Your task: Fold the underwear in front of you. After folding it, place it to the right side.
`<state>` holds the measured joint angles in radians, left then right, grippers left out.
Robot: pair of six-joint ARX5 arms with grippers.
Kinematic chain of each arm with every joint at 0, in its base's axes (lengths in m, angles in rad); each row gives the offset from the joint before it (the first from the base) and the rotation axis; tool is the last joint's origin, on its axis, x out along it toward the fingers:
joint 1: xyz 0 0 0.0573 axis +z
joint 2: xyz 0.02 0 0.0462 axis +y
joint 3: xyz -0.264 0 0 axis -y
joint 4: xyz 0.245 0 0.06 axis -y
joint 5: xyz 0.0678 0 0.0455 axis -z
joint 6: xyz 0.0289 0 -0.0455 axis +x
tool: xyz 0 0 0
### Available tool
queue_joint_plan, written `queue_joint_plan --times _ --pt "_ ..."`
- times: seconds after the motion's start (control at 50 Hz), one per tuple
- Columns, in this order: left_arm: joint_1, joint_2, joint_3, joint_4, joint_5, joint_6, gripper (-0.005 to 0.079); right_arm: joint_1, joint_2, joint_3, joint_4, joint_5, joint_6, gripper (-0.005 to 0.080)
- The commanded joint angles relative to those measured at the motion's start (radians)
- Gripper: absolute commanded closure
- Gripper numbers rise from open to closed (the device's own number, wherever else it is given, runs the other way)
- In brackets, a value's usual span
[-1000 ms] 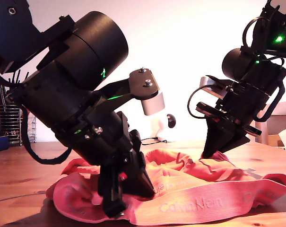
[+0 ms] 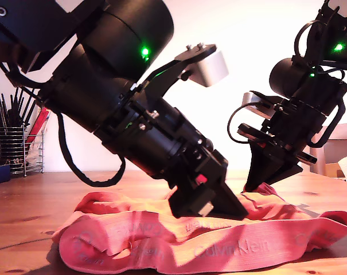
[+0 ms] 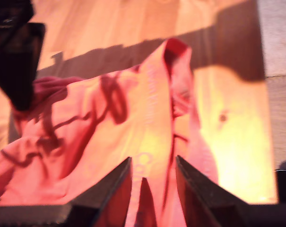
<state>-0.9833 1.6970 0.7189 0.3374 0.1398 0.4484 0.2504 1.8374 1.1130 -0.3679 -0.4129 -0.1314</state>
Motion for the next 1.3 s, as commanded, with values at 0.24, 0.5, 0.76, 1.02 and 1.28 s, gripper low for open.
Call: queue_joint_plan --times 0.24,0.5,0.76,1.02,1.28 --pt "-0.007 0.073 0.074 -0.139 -0.002 -0.026 0.0486 0.005 0.002 0.013 0.003 -0.009 0.000 0.0763" --pt "-0.004 0.093 0.209 -0.287 0.011 -0.094 0.0486 0.005 0.002 0.013 0.001 -0.034 0.000 0.0763" --pt "0.032 0.094 0.250 -0.359 -0.001 -0.102 0.0487 0.005 0.002 0.013 0.004 -0.034 0.001 0.0763" --pt "0.037 0.154 0.250 -0.402 0.013 -0.101 0.0459 0.005 0.002 0.013 0.008 -0.053 0.001 0.0763" --pt "0.015 0.154 0.267 -0.437 0.024 -0.101 0.0430 0.005 0.002 0.013 0.011 -0.053 0.000 0.0763"
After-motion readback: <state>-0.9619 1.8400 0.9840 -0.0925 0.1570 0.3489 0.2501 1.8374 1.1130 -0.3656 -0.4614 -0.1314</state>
